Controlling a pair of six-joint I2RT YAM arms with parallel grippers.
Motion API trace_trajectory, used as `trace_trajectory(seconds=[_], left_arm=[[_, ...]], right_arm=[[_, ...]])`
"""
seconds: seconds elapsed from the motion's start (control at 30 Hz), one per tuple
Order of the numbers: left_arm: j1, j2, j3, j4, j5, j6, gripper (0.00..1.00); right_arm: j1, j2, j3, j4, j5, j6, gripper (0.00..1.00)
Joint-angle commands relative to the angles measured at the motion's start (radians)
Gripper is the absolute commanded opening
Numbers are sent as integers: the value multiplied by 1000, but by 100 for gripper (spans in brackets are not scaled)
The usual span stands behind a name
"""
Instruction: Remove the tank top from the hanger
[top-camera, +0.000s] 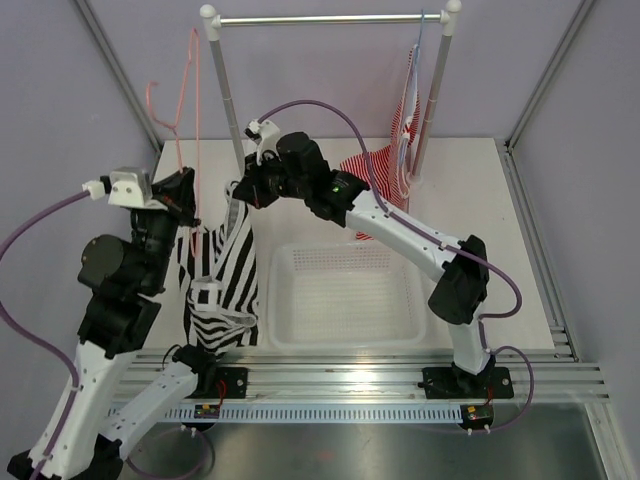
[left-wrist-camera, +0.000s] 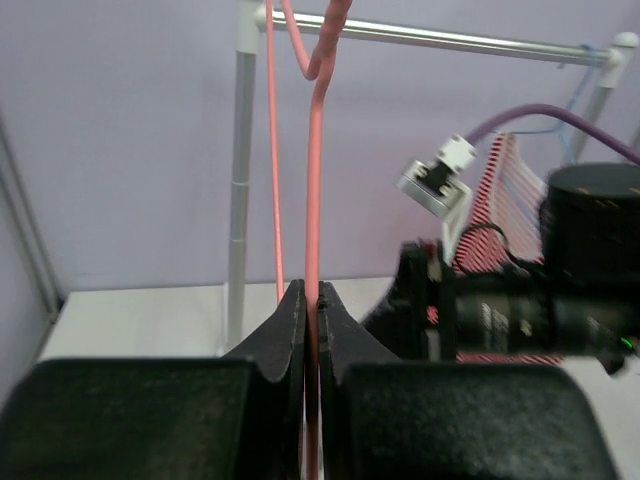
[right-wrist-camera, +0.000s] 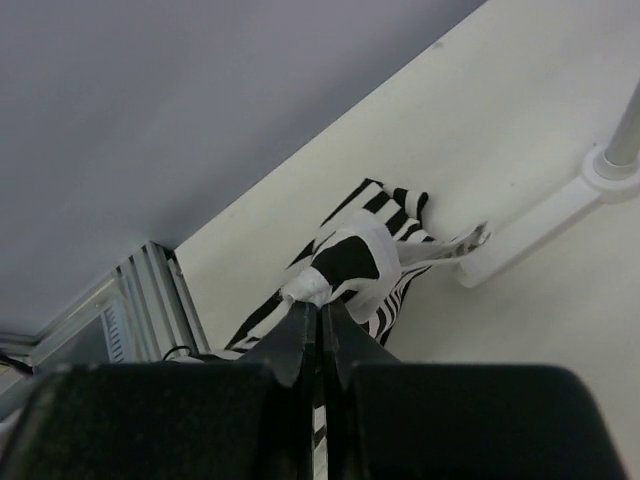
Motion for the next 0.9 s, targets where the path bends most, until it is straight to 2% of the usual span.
trace_trajectory(seconds=[0.0,0.13,0.2,0.3,0.37,0.4,0.43,0.5,0.53,0.57,0.7,0.87], left_arm=[[3,96,169,181,-129,110,0],[3,139,282,92,-207,75,0],[3,152,334,-42,-259,-6,0],[1,149,349,-226,-221,-77,0],[3,155,359,-389,-194,-155,0],[1,153,354,-434,-177,-190,0],[3,150,349,-512,-148,-207,0],[1,135,336,-563,-126,-223,0],[3,133,345,-609,-121,-229,0],[3,135,352,-629,-118,-231,0],[3,162,415,-700,-80,-235,0],[3,199,426,-715,-52,-238,0]], right_arm=[[40,-10,0,51,37,11,0],[48,41,-38,72,85,42,0],[58,66,-51,75,114,59,0],[81,79,-55,56,137,44,1],[97,73,-55,40,133,25,21],[98,66,-62,31,130,13,36],[98,54,-78,25,148,8,64],[98,-9,-118,38,201,-7,81],[98,-38,-179,49,238,-15,93],[98,-99,-213,65,274,-18,99],[97,-224,-354,111,337,-25,100],[92,-309,-359,76,442,-84,99]])
